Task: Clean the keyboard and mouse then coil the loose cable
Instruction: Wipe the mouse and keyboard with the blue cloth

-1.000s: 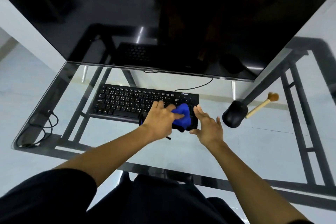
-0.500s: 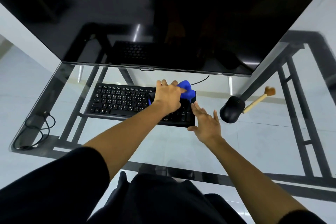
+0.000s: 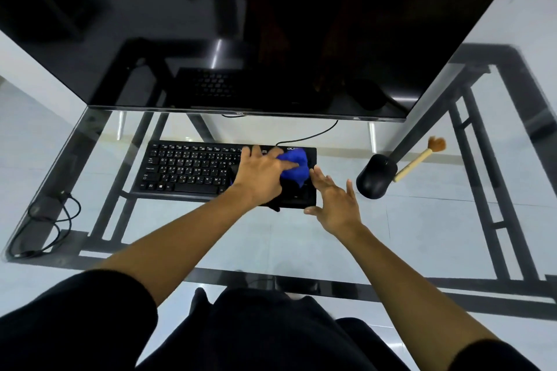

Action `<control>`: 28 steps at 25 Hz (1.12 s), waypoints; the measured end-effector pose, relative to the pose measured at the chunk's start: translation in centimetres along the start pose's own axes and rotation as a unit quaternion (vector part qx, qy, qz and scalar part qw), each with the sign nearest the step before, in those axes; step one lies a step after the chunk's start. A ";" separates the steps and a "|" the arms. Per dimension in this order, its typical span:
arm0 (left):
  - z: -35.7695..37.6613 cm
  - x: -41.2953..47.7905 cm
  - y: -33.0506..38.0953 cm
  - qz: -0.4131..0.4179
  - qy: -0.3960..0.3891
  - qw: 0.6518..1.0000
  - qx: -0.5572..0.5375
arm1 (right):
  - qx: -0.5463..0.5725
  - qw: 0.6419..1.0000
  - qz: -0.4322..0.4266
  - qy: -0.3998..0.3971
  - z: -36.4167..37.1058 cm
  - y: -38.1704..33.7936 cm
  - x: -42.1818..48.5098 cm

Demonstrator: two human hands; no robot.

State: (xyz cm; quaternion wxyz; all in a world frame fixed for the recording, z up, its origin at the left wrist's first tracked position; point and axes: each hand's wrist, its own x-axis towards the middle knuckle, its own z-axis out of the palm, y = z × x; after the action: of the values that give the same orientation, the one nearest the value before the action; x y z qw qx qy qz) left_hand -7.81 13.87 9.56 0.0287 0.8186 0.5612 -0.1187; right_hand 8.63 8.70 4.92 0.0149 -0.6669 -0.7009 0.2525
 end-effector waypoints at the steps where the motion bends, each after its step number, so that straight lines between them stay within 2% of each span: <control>1: -0.4 1.1 0.0 -0.017 -0.003 1.000 -0.007 | 0.000 1.000 0.001 -0.002 0.0 0.0 0.0; 5: -0.5 1.5 0.8 -0.045 -0.007 0.999 -0.005 | 0.007 1.000 0.003 0.003 -0.1 0.3 0.3; 10: 2.0 -5.2 1.3 0.024 -0.003 0.999 0.033 | 0.009 1.000 0.002 0.004 -0.1 0.7 0.5; 13: 2.9 -7.2 -1.2 0.043 -0.008 0.998 0.033 | 0.009 1.000 -0.002 0.006 -0.1 0.8 0.6; 16: 2.4 -7.4 -3.2 0.008 -0.010 1.000 0.023 | 0.013 1.000 -0.008 0.011 0.0 0.7 0.4; 20: 0.0 -3.9 -3.3 -0.044 0.007 0.998 -0.036 | -0.032 0.997 -0.027 0.061 0.5 0.7 -0.6; 23: -1.4 0.2 -2.0 -0.026 0.007 0.998 -0.056 | -0.103 0.977 -0.095 0.159 1.7 0.8 -1.6; 26: -1.9 3.5 0.2 0.025 -0.017 0.999 -0.031 | -0.131 0.975 -0.074 0.161 2.6 0.9 -2.2; 28: -2.1 5.1 0.9 0.027 -0.030 0.999 -0.033 | -0.130 0.976 -0.068 0.159 2.8 0.8 -2.5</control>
State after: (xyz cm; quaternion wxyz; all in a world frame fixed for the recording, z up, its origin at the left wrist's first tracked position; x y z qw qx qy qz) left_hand -4.90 18.60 10.37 0.0757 0.8284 0.5410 -0.1237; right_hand 8.63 5.39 2.95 0.0567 -0.6453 -0.7603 0.0484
